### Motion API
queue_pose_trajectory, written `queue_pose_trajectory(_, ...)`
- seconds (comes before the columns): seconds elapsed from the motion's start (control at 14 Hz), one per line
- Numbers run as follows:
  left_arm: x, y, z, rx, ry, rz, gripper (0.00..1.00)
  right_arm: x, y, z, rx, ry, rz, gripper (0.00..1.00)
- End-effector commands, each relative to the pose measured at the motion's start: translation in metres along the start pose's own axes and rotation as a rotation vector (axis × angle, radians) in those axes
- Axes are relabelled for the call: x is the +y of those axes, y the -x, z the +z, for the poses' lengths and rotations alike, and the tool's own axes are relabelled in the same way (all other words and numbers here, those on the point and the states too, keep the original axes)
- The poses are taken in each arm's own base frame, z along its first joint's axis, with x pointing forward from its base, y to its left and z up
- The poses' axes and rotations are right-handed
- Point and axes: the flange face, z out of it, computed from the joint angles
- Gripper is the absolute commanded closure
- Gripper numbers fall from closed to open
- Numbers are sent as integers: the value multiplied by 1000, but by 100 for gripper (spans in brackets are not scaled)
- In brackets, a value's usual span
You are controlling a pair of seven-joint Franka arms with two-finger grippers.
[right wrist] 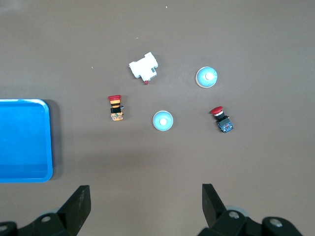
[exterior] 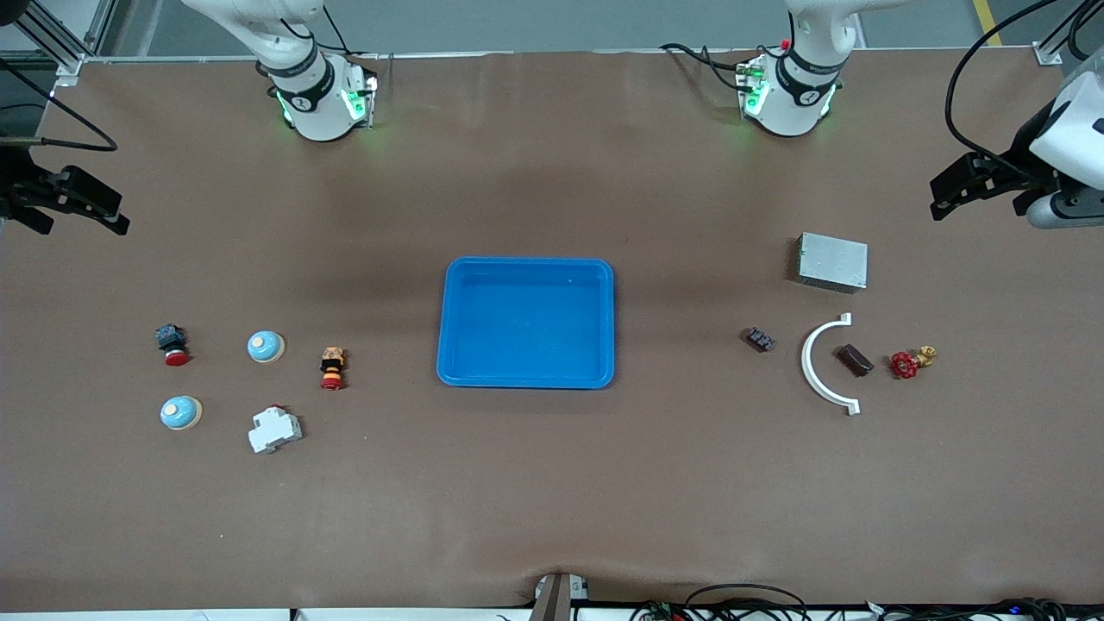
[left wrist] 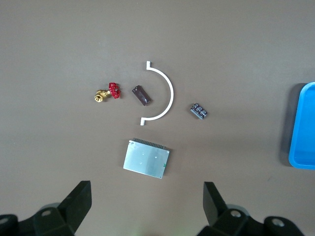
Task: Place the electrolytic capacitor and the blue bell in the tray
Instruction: 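Reach the left gripper to the brown capacitor while the right gripper reaches the bell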
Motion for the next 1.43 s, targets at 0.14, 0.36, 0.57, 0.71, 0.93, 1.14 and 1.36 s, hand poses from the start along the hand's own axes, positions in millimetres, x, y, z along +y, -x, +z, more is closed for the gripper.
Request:
queue_pose_trajectory(0.14, -5, -3, 7, -24, 0, 16, 0, 3, 0, -5, 4, 1, -7, 0)
queue_pose_trajectory(0.36, -5, -26, 49, -95, 7, 22, 0, 3, 1, -5, 1, 1, -7, 0)
queue_pose_trajectory(0.57, -4, -50, 109, -173, 15, 6, 0, 3, 1, -5, 1, 1, -7, 0)
queue_pose_trajectory(0.71, -9, -58, 153, -201, -1, -29, 0, 2, 0, -5, 4, 3, -10, 0)
queue_pose_trajectory(0.93, -25, -55, 224, -128, -23, -138, 0, -1, -1, -6, 13, 3, -18, 0)
queue_pose_trajectory(1.14, -39, -55, 283, -99, -5, -283, 0, 3, -6, -3, 41, 10, -12, 0)
queue_pose_trajectory(1.36, -40, -55, 342, -78, 20, -420, 6, 25, -17, 44, -25, 12, 6, 0)
